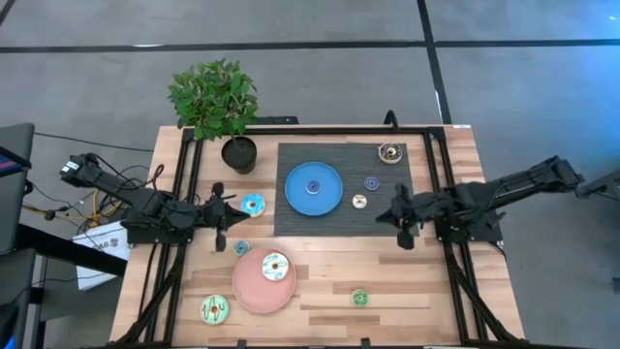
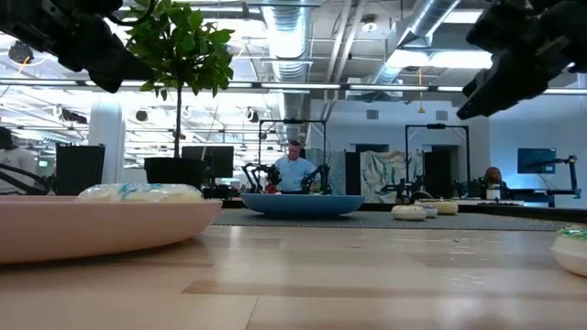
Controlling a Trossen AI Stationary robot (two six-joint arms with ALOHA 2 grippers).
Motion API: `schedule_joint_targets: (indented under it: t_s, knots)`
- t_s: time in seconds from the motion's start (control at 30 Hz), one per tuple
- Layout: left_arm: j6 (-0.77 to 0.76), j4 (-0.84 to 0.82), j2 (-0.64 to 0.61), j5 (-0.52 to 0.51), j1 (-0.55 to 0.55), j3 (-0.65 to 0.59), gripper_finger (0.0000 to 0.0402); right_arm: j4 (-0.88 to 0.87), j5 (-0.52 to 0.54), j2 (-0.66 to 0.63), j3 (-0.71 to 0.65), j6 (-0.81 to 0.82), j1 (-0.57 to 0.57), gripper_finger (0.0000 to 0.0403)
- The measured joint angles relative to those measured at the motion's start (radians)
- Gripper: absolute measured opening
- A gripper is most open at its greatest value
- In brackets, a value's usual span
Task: Pick & Place donuts
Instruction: Put the large light blue donut on the light orange plate
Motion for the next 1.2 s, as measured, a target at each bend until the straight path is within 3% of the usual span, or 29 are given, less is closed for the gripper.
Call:
schedule_joint_targets:
  t_s: [0.33,0.53,0.7,0.87,1.2]
  knots:
    - [-0.006,-0.003,0.0,0.006,0.0,0.008,0.0,0.012,-0.006,-0.019,-0.004,-0.019,-0.015,0.0]
    - [-0.012,-0.248,-0.003,0.006,0.017,0.127,0.0,0.114,0.015,-0.074,-0.076,0.036,-0.017,0.0]
    - [-0.155,-0.455,-0.001,0.094,0.053,0.24,0.0,0.196,0.083,-0.093,-0.109,0.105,-0.017,0.0]
    - [-0.392,-0.616,0.04,0.105,0.111,0.325,0.0,0.198,0.097,-0.091,-0.11,0.15,-0.017,0.0]
    - [-0.441,-0.67,0.204,0.155,0.214,0.367,0.0004,0.187,0.098,-0.09,-0.11,0.173,-0.017,0.0]
